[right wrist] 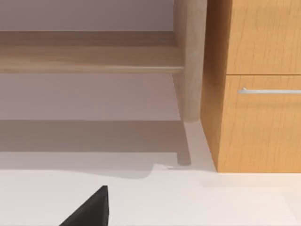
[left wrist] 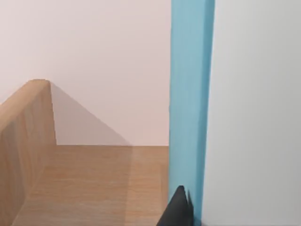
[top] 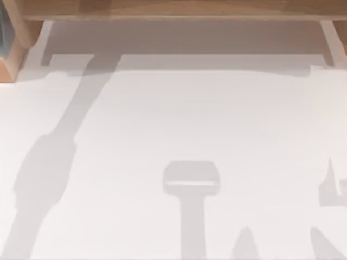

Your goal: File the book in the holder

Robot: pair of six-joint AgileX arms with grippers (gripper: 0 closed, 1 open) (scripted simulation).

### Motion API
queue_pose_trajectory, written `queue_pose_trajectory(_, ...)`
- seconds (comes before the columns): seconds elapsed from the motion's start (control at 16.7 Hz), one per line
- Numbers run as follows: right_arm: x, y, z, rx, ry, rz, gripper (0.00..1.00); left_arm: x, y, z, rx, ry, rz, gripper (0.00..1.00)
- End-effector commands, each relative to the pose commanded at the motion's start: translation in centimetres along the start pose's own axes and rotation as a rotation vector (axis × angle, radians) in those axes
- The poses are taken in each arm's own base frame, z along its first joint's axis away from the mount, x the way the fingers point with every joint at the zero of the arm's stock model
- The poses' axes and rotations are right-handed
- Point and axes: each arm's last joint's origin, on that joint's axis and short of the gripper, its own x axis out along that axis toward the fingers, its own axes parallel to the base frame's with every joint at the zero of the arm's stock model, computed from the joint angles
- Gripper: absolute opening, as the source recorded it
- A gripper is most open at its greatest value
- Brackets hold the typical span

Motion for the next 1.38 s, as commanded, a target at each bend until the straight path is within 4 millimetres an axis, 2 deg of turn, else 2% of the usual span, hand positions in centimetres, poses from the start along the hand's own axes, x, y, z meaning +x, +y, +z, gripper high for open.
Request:
queue_pose_trajectory(0.3,0.0,0.0,0.0,0.000,0.000,0.000,1.00,-0.1,0.1,0.2,0.001,-0.003,0.001,0.00)
queue_pose_trajectory(0.42,0.0,0.0,0.0,0.000,0.000,0.000,1.00,-0.7,1.2,1.5,0.013,-0.045,0.014,0.00)
queue_pose_trajectory(0.54,0.0,0.0,0.0,0.000,0.000,0.000,1.00,-1.6,3.8,3.3,0.057,-0.111,0.058,0.00)
queue_pose_trajectory(0.66,0.0,0.0,0.0,0.000,0.000,0.000,1.00,-2.5,7.5,4.7,0.142,-0.165,0.135,0.00)
queue_pose_trajectory(0.78,0.0,0.0,0.0,0.000,0.000,0.000,1.00,-2.6,12.0,4.4,0.269,-0.163,0.236,0.00)
queue_pose_trajectory(0.9,0.0,0.0,0.0,0.000,0.000,0.000,1.00,-2.4,17.1,2.3,0.422,-0.097,0.338,0.00)
queue_pose_trajectory(1.02,0.0,0.0,0.0,0.000,0.000,0.000,1.00,-2.3,22.7,-1.1,0.583,0.021,0.425,0.00)
queue_pose_trajectory(1.2,0.0,0.0,0.0,0.000,0.000,0.000,1.00,-3.7,30.8,-8.0,0.806,0.258,0.490,0.00)
queue_pose_trajectory(1.38,0.0,0.0,0.0,0.000,0.000,0.000,1.00,-7.1,36.9,-15.6,0.987,0.490,0.454,0.00)
